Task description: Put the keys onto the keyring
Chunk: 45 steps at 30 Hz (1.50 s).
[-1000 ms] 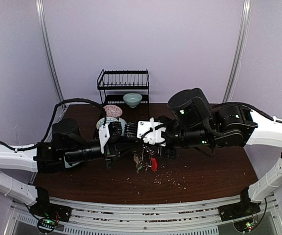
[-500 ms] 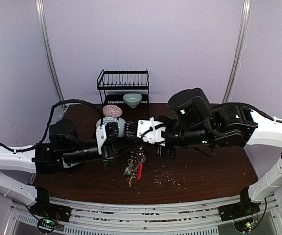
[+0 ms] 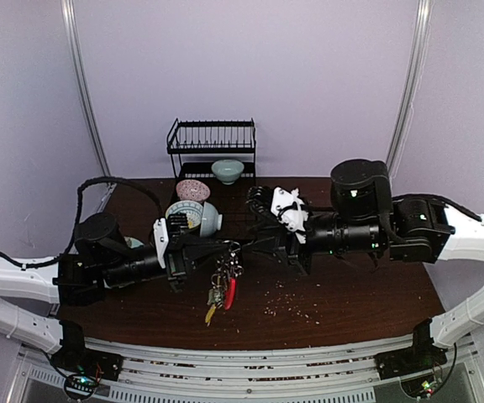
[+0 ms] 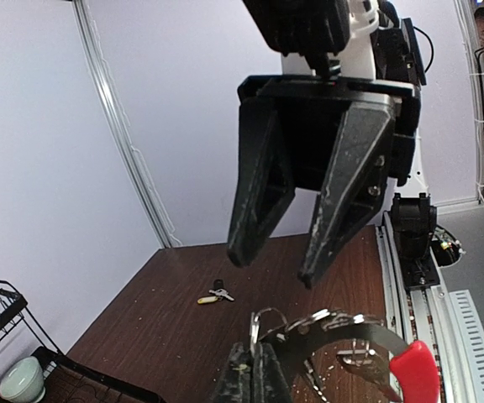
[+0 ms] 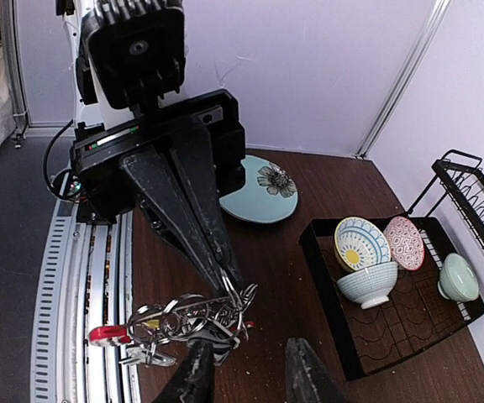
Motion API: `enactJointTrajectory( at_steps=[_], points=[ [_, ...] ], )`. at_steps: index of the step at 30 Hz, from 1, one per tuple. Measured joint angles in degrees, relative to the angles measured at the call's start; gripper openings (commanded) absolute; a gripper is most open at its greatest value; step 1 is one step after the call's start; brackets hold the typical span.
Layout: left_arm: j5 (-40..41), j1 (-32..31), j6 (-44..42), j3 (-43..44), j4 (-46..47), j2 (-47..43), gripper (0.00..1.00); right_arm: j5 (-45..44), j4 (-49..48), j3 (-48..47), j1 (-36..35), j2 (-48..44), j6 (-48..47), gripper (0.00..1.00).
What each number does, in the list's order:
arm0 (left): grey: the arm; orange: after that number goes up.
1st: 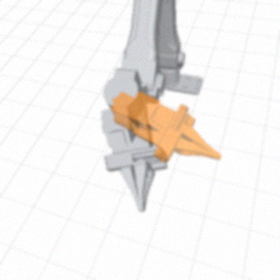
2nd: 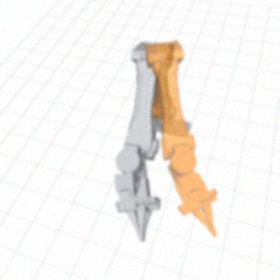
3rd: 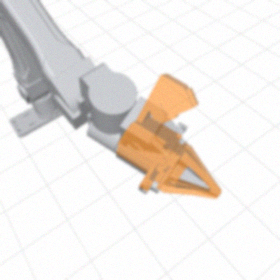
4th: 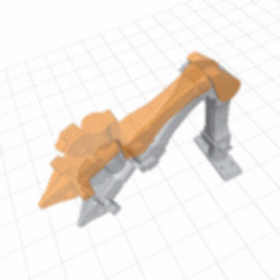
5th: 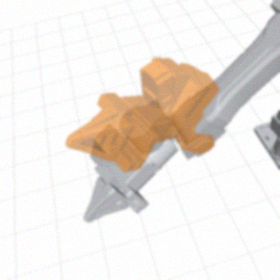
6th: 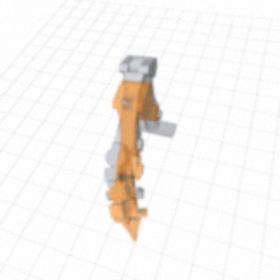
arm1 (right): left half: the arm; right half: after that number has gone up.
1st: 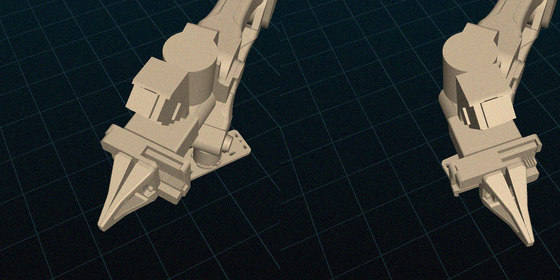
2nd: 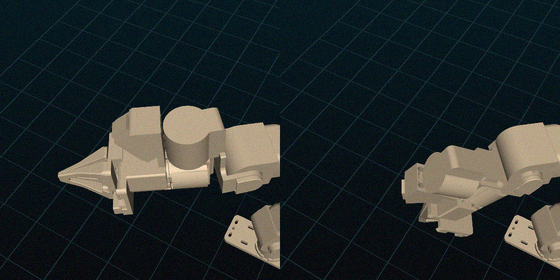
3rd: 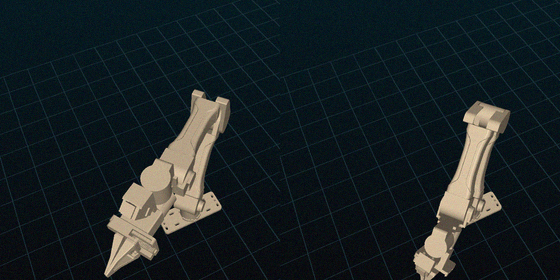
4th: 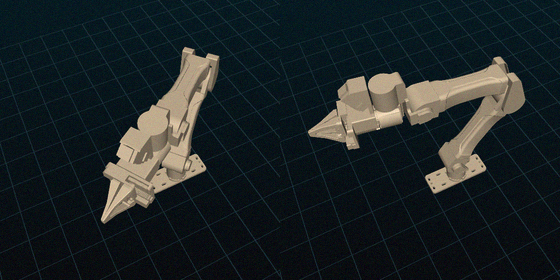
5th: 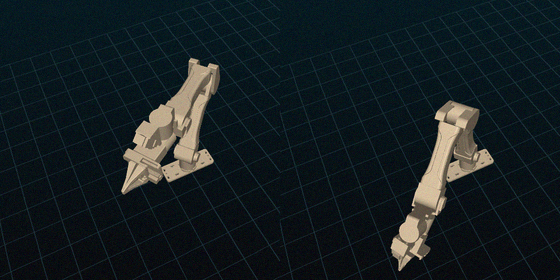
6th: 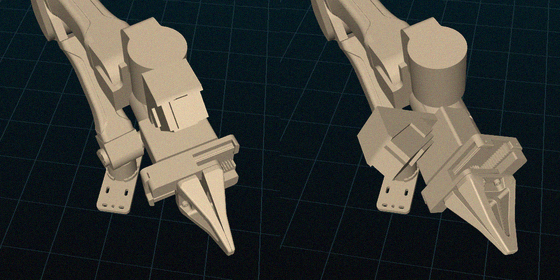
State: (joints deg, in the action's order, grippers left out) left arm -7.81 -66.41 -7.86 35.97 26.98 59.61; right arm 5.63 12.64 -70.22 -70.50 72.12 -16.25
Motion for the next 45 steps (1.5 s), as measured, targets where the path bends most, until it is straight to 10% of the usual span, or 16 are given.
enactJointTrajectory(
  at_steps=[19,34,45],
  points=[
    [-0.1,0.0,-0.5,-0.9,1.9,-0.7,0.0,4.5,-5.9,1.2,2.2,4.0,6.1,0.0],
    [-3.3,0.4,-1.0,-4.6,6.2,-2.3,0.0,14.4,-1.9,-1.9,3.4,7.3,1.7,0.0],
    [-7.3,0.7,3.3,-5.7,19.3,1.5,0.0,17.2,-9.4,1.2,3.6,5.9,2.5,0.21]
  ],
)
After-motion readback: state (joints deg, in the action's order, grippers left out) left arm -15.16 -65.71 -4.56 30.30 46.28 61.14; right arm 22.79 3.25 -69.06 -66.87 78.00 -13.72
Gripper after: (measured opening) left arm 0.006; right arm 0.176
